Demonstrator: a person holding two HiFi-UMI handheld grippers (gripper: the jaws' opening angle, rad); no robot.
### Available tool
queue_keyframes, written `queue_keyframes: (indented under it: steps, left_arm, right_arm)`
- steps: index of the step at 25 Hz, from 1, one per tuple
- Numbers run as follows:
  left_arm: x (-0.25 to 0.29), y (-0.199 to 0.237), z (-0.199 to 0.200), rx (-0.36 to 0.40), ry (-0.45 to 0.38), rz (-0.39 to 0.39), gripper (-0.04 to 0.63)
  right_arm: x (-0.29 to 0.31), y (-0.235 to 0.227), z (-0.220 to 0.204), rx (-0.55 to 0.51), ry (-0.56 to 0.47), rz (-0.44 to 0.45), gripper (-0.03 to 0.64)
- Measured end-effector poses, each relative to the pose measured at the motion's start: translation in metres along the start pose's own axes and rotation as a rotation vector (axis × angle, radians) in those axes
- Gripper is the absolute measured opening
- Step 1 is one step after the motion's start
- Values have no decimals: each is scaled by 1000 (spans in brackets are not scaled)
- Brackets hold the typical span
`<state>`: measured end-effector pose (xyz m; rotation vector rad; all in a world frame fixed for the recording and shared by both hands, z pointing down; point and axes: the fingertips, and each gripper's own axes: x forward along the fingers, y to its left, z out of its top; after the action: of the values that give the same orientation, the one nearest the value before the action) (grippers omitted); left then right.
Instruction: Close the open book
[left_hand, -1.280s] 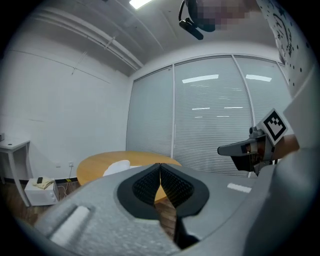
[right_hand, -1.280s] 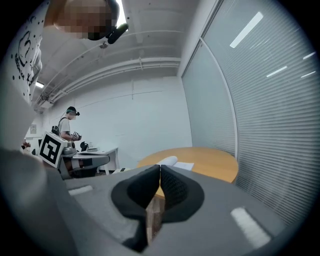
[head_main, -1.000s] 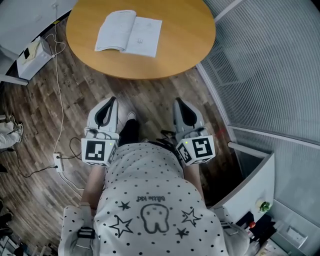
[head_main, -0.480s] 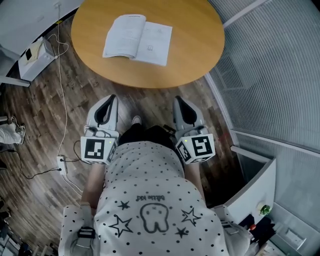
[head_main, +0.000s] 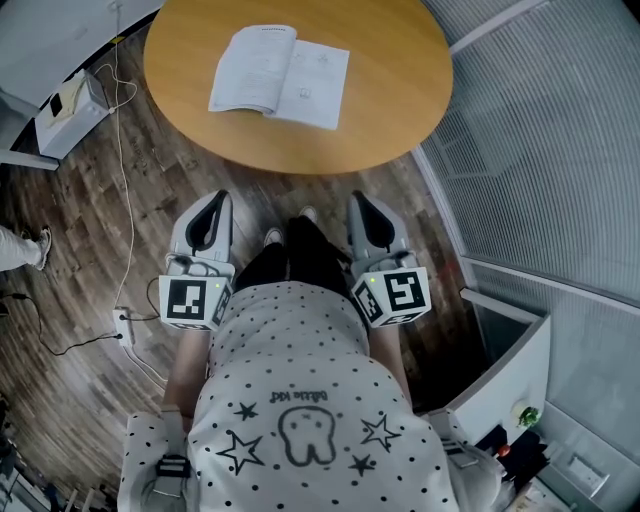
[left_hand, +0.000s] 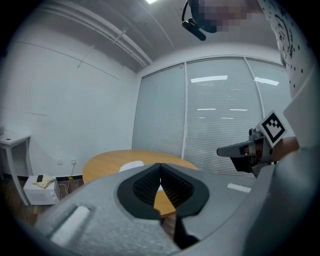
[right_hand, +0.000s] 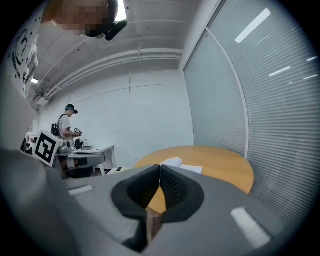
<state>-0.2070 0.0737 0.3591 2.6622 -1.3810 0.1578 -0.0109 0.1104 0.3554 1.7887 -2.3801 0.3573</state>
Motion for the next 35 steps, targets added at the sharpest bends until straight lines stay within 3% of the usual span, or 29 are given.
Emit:
queue_keyframes:
  steps: [18, 25, 35]
  left_arm:
    - [41, 7, -6, -5, 46, 56, 11]
    - [97, 23, 3, -2, 64, 121, 11]
    - [180, 27, 25, -26, 21, 188, 11]
  right_arm:
    - [35, -34, -2, 16, 35, 46, 5]
    - [83, -75, 17, 11, 41, 95, 5]
    - [142, -148, 40, -7, 43, 137, 5]
